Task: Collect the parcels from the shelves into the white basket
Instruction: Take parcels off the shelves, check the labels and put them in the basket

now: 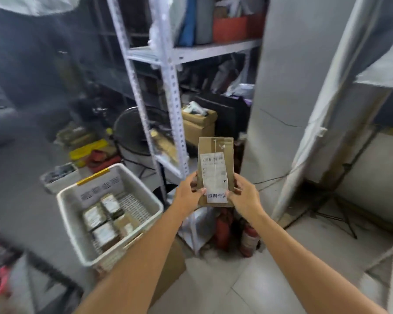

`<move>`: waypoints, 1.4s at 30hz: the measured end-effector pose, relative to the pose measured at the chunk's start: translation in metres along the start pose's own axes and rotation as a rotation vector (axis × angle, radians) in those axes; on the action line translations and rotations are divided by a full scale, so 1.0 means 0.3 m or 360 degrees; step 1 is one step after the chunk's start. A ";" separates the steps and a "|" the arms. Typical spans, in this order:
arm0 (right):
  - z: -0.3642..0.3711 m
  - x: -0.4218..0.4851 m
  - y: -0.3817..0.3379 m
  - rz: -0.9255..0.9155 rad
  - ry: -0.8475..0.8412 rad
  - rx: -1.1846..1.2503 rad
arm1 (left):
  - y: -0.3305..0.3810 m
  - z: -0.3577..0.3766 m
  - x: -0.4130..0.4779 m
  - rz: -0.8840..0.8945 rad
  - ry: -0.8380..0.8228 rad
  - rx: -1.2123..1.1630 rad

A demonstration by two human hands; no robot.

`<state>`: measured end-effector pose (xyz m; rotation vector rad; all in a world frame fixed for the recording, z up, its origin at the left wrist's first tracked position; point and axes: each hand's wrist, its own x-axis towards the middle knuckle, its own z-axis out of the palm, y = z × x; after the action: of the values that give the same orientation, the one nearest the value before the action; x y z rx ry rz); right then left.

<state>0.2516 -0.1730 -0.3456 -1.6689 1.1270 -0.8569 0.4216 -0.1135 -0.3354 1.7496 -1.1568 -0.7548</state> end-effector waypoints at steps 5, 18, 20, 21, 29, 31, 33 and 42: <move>0.243 0.001 0.029 0.0019 -0.0275 -0.0035 | -0.180 -0.146 -0.097 -0.0203 0.0202 -0.0013; 0.934 0.369 0.026 -0.0017 -0.0759 -0.0115 | -0.635 -0.571 0.169 -0.0596 0.0510 -0.0259; 1.062 0.481 0.047 -0.0011 -0.0777 -0.0182 | -0.739 -0.635 0.281 -0.0647 0.0529 -0.0321; 1.125 0.535 0.060 -0.0001 -0.0798 -0.0204 | -0.793 -0.665 0.334 -0.0666 0.0536 -0.0350; 1.605 0.901 0.233 0.0101 -0.0980 -0.0252 | -1.228 -0.827 0.702 -0.0855 0.0616 -0.0491; 1.710 0.987 0.296 0.0050 -0.1039 -0.0324 | -1.335 -0.845 0.787 -0.0894 0.0663 -0.0526; 1.807 1.066 0.367 0.0046 -0.1087 -0.0332 | -1.442 -0.848 0.862 -0.0994 0.0722 -0.0568; 2.168 1.299 0.703 0.0165 -0.1156 -0.0441 | -1.932 -0.818 1.134 -0.1136 0.0728 -0.0703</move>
<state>0.8999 -0.3756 -0.7430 -1.8964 0.8219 0.0077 0.9824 -0.2419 -0.7605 1.8046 -0.0237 -0.8688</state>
